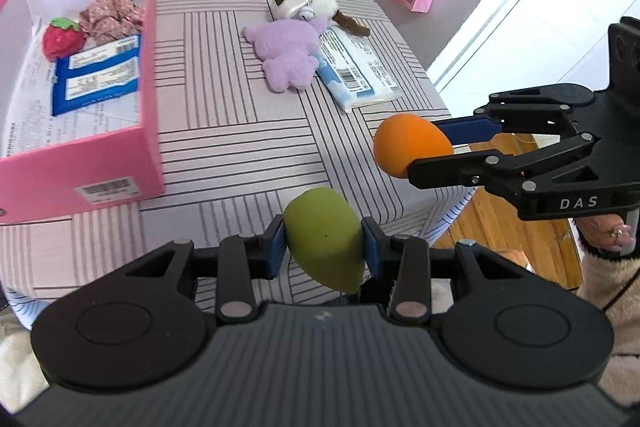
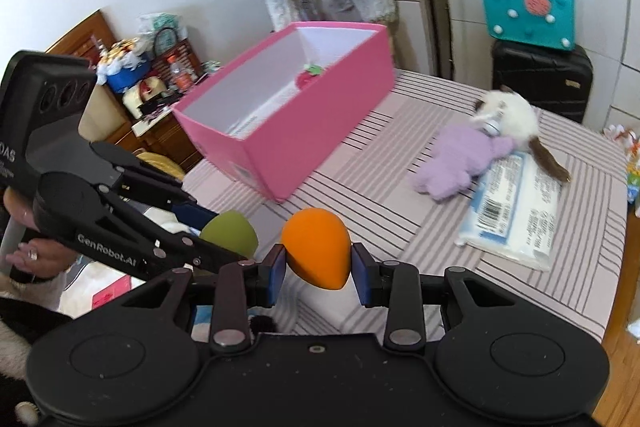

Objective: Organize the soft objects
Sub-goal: 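Carry both sponges together toward the pink shoebox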

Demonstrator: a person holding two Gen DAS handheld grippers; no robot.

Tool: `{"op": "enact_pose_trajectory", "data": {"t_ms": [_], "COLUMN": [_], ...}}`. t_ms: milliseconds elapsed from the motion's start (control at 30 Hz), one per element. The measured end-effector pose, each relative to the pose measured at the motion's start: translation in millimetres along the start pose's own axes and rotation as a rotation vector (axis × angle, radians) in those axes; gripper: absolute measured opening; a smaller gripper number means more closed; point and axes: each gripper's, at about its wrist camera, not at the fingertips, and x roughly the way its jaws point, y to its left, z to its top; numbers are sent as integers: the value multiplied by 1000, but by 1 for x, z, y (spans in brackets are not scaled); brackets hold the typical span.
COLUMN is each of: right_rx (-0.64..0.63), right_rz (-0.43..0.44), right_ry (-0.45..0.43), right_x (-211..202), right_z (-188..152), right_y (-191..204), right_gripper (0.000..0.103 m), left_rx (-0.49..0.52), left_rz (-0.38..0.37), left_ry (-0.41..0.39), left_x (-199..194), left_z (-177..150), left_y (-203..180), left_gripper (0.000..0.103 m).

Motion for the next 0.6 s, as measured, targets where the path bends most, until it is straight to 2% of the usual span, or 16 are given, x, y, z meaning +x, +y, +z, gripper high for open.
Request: {"op": "enact_pose_trajectory", "data": {"t_ms": [267,600], "right_rx": [-81,-189], "right_rz": [40,106], "right_ry": [9,-34], "right_x": [5,27], "right_z": [21,71], "right_y": [33,60], "right_gripper": [40,40], "left_rx": [19,5], "left_rz": [52,152], "left_ry": [-70,-195], "left_x": [-44,-82], "left_z": [-2,16], "left_y": [20,61], "left_gripper": [38,38]}}
